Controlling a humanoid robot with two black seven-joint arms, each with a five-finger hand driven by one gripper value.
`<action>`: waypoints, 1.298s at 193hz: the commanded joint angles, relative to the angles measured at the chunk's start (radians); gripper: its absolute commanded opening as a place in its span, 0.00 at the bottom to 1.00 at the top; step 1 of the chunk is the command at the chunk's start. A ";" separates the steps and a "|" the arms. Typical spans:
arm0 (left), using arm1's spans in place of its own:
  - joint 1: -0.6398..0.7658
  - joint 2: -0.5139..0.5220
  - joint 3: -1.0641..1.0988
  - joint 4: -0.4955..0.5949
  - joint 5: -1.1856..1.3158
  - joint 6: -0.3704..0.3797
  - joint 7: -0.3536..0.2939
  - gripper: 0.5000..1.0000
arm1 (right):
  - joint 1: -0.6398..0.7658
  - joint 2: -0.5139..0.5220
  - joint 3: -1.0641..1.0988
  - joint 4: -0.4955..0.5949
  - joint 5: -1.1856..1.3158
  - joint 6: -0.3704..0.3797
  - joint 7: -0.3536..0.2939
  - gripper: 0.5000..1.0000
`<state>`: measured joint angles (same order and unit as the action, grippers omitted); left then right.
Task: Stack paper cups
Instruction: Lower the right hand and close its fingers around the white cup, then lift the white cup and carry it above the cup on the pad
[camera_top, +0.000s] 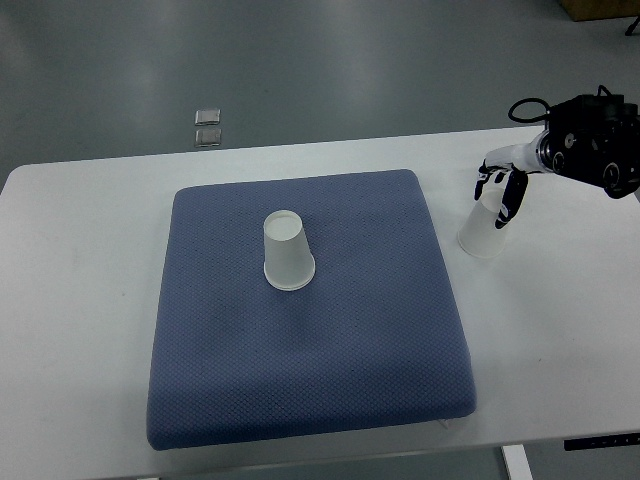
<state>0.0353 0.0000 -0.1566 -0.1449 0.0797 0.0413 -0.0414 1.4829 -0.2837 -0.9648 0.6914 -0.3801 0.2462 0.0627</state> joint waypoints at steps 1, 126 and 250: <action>0.000 0.000 0.000 0.001 0.000 0.000 0.000 1.00 | -0.003 0.000 0.000 -0.001 0.000 -0.002 0.002 0.85; 0.011 0.000 0.000 0.001 0.000 0.000 0.000 1.00 | -0.029 0.000 0.000 -0.003 -0.006 -0.022 0.005 0.82; 0.012 0.000 0.000 0.001 0.000 0.000 0.000 1.00 | -0.036 -0.017 0.000 0.000 0.003 -0.019 0.003 0.65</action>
<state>0.0476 0.0000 -0.1564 -0.1442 0.0797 0.0414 -0.0413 1.4509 -0.2989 -0.9635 0.6917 -0.3776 0.2282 0.0661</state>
